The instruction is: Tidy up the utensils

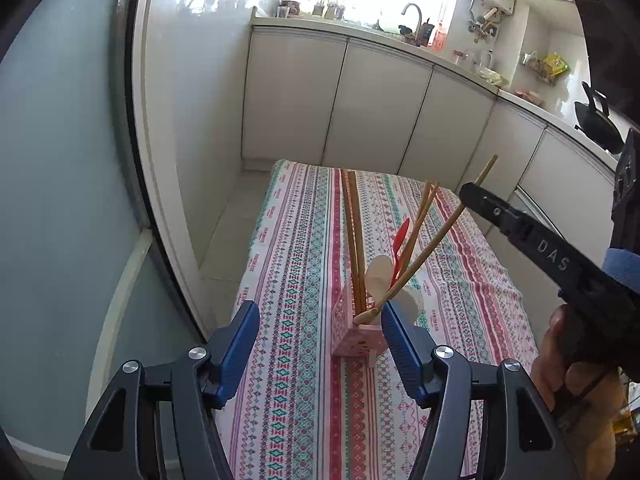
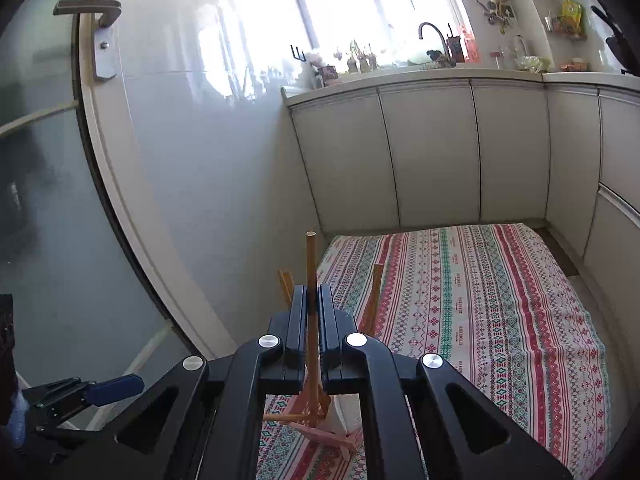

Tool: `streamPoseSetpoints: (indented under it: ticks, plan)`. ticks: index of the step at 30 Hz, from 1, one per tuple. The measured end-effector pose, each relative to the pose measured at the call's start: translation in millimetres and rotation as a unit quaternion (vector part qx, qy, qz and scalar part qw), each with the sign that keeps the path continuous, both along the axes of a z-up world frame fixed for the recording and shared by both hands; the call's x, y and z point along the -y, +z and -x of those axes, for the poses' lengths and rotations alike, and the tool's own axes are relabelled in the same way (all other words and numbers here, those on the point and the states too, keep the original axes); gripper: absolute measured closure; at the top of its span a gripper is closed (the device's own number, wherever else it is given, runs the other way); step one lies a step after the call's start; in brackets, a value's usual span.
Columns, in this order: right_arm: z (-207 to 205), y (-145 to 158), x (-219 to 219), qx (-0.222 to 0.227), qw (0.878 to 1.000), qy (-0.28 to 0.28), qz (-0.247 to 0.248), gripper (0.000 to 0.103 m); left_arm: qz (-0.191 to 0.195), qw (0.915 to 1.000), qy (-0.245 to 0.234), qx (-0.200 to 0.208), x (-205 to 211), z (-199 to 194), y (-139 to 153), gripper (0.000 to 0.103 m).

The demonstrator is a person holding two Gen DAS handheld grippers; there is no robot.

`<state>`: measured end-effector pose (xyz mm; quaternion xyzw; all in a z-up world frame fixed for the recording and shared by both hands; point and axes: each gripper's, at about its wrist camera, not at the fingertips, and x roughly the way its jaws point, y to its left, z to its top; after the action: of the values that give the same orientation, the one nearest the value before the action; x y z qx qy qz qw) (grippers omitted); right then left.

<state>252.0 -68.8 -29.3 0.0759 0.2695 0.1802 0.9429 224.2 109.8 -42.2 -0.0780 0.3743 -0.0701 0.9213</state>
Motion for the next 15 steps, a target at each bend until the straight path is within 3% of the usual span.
streamPoseSetpoints:
  ticks: [6, 10, 15]
  plan:
    - [-4, -2, 9, -0.044, 0.998, 0.022, -0.039, 0.095, 0.003, 1.0, -0.004, 0.004, 3, 1, 2, 0.038]
    - [6, 6, 32, -0.049, 0.997, 0.009, -0.067, 0.069, 0.0, 1.0, -0.001, 0.004, 4, 2, 3, 0.034]
    - [24, 16, 65, -0.067, 0.995, -0.029, -0.071, 0.064, 0.003, 1.0, 0.009, 0.001, 8, 3, 6, 0.028]
